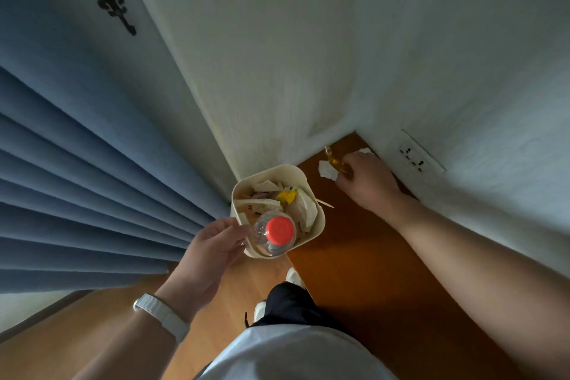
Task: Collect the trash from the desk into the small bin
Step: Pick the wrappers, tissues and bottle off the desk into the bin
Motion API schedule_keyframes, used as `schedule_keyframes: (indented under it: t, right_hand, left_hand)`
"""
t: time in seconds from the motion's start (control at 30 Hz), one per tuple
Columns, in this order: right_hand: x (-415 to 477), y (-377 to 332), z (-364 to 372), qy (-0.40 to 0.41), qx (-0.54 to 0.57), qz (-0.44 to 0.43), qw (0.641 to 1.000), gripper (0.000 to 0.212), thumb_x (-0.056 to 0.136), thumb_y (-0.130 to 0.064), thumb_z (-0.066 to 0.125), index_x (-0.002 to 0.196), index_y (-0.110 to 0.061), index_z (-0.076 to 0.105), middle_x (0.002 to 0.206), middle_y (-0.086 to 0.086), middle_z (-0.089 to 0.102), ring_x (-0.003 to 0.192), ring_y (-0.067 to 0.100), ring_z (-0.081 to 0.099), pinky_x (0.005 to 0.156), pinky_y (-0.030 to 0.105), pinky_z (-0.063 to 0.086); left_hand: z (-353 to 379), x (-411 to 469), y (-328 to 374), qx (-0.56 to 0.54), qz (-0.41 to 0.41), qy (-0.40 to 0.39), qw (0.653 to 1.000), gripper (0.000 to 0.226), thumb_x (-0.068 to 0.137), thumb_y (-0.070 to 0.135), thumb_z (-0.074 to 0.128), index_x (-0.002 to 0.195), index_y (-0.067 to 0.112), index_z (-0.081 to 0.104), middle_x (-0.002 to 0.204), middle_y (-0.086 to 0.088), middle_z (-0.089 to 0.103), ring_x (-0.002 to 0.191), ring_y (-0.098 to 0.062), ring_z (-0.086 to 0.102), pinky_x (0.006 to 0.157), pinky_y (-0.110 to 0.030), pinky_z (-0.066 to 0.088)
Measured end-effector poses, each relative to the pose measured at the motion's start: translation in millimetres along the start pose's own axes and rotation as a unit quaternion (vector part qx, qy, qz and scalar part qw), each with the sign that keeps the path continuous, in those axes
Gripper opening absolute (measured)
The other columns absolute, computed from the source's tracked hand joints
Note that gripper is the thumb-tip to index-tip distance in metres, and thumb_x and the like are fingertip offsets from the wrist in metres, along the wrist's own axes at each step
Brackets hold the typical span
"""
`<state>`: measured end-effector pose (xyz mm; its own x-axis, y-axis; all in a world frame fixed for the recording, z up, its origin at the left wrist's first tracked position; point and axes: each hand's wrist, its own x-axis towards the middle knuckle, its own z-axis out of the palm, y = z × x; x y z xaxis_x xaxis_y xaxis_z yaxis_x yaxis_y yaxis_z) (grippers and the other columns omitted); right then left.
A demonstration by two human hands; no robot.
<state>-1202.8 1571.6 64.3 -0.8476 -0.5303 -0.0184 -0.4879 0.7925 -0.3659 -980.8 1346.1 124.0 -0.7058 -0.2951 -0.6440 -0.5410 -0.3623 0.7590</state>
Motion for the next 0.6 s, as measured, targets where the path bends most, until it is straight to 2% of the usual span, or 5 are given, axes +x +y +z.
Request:
schedule_keyframes:
  t: [0.07,0.17,0.27,0.43,0.6]
  right_hand:
    - [-10.5,-19.9,-18.7,0.002,0.053,0.007,0.999,0.017,0.088,-0.027,0.061,0.076,-0.019,0.052,0.068,-0.003,0.051,0.056,0.014,0.049,0.047,0.03,0.034]
    - [-24.9,-47.6,-45.1,-0.014,0.122,-0.018,0.992,0.007,0.089,-0.029,0.063,0.088,-0.023,0.059,0.072,-0.005,0.058,0.059,0.01,0.055,0.054,0.029,0.044]
    - [-32.4,-72.7,-64.6,-0.002,0.154,-0.075,0.985,0.007,0.087,-0.027,0.066,0.091,-0.025,0.061,0.078,-0.009,0.06,0.069,0.007,0.058,0.061,0.028,0.049]
    - [-29.2,-111.1,-75.1,-0.083,0.076,-0.149,0.982,0.015,0.088,-0.028,0.063,0.1,-0.019,0.066,0.086,-0.007,0.062,0.077,0.012,0.058,0.069,0.038,0.052]
    - [-19.6,-136.6,-60.7,-0.113,0.042,-0.193,0.974,0.024,0.091,-0.029,0.058,0.11,-0.017,0.067,0.093,-0.011,0.057,0.085,0.008,0.054,0.072,0.025,0.046]
  left_hand:
    - [-3.1,-1.5,1.1,0.005,0.003,-0.001,1.0,0.029,0.094,0.012,0.06,0.115,-0.007,0.063,0.11,-0.027,0.072,0.097,-0.028,0.07,0.093,-0.038,0.053]
    - [-6.2,-4.9,4.6,0.013,0.002,-0.012,1.0,0.03,0.094,0.013,0.061,0.115,-0.008,0.064,0.118,-0.034,0.066,0.102,-0.034,0.065,0.105,-0.046,0.049]
    - [-9.2,-8.9,7.7,0.022,0.005,-0.01,1.0,0.026,0.094,0.011,0.06,0.11,-0.009,0.065,0.118,-0.036,0.064,0.101,-0.034,0.062,0.109,-0.049,0.045]
    - [-13.5,-14.1,5.6,0.012,0.01,-0.014,1.0,0.035,0.092,0.016,0.064,0.117,-0.009,0.062,0.12,-0.033,0.066,0.114,-0.041,0.065,0.105,-0.043,0.05]
    - [-20.0,-19.4,3.5,-0.004,0.005,-0.03,1.0,0.036,0.09,0.017,0.068,0.116,-0.008,0.062,0.116,-0.028,0.071,0.104,-0.033,0.068,0.102,-0.04,0.051]
